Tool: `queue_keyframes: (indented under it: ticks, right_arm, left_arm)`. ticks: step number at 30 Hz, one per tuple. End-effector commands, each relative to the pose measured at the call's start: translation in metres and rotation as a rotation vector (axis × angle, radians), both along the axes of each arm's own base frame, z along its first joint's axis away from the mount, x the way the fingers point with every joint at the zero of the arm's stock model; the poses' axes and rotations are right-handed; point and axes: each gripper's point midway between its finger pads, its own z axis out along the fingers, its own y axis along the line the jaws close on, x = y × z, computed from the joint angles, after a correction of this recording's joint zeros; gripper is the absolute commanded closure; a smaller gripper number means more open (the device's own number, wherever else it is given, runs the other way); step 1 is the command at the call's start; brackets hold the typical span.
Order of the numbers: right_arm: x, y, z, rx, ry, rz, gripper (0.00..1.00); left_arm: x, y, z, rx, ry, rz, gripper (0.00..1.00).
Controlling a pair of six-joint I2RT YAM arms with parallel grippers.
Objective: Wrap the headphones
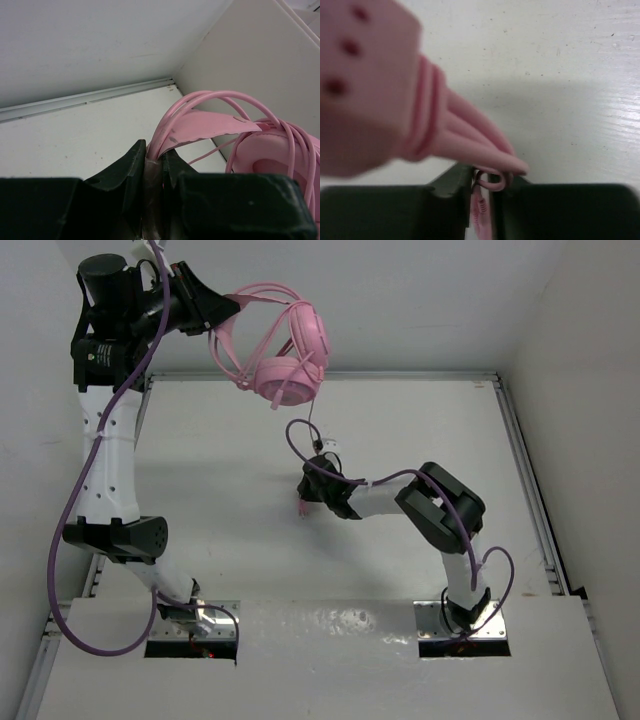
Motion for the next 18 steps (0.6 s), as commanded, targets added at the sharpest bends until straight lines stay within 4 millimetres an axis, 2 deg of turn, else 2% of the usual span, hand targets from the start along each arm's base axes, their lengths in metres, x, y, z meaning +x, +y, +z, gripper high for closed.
queue_keyframes:
  ticks: [1,2,4,5,6,7,8,10,11,12,13,15,16,18]
  right_arm:
    - [0.01,0.004,0.007,-0.012,-0.018,-0.011,0.93]
    - [0.009,0.004,0.007,-0.018,-0.017,-0.006,1.0]
    - [0.003,0.009,0.012,-0.047,-0.039,0.071,1.0]
    - [-0.001,0.015,0.023,-0.058,-0.067,0.12,1.0]
    - [-0.015,0.026,0.027,-0.113,-0.11,0.224,1.0]
    - [-0.03,0.039,0.033,-0.117,-0.123,0.317,1.0]
    - [-0.041,0.051,0.041,-0.125,-0.143,0.392,1.0]
    - [-0.081,0.092,0.064,-0.094,-0.19,0.629,1.0]
    - [-0.103,0.105,0.065,-0.103,-0.191,0.73,1.0]
    - [-0.116,0.116,0.064,-0.09,-0.17,0.795,1.0]
    - [-0.127,0.137,0.085,-0.028,-0.176,0.871,1.0]
    - [-0.148,0.15,0.082,-0.022,-0.122,0.964,1.0]
    - [-0.151,0.165,0.104,0.004,-0.158,1.0,1.0]
    - [-0.167,0.17,0.11,-0.064,-0.176,1.079,1.0]
  left_arm:
    - [-0.018,0.0,0.04,-0.061,-0.084,0.014,1.0]
    - [-0.015,0.003,0.04,-0.063,-0.082,0.04,1.0]
    - [-0.002,0.012,0.029,-0.085,-0.034,0.101,1.0]
    - [0.009,0.023,0.027,-0.097,-0.033,0.159,1.0]
    - [0.021,0.038,0.017,-0.113,-0.006,0.206,1.0]
    - [0.031,0.045,0.011,-0.159,0.031,0.226,1.0]
    - [0.039,0.052,0.015,-0.18,0.007,0.238,1.0]
    - [0.055,0.057,0.014,-0.221,0.001,0.262,1.0]
    - [0.062,0.062,0.014,-0.231,-0.007,0.288,1.0]
    - [0.071,0.065,0.009,-0.245,0.004,0.308,1.0]
    - [0.076,0.07,0.011,-0.252,-0.009,0.326,1.0]
    - [0.084,0.074,0.009,-0.224,-0.035,0.344,1.0]
    - [0.089,0.082,0.004,-0.204,-0.044,0.394,1.0]
    - [0.095,0.091,-0.004,-0.13,-0.076,0.438,1.0]
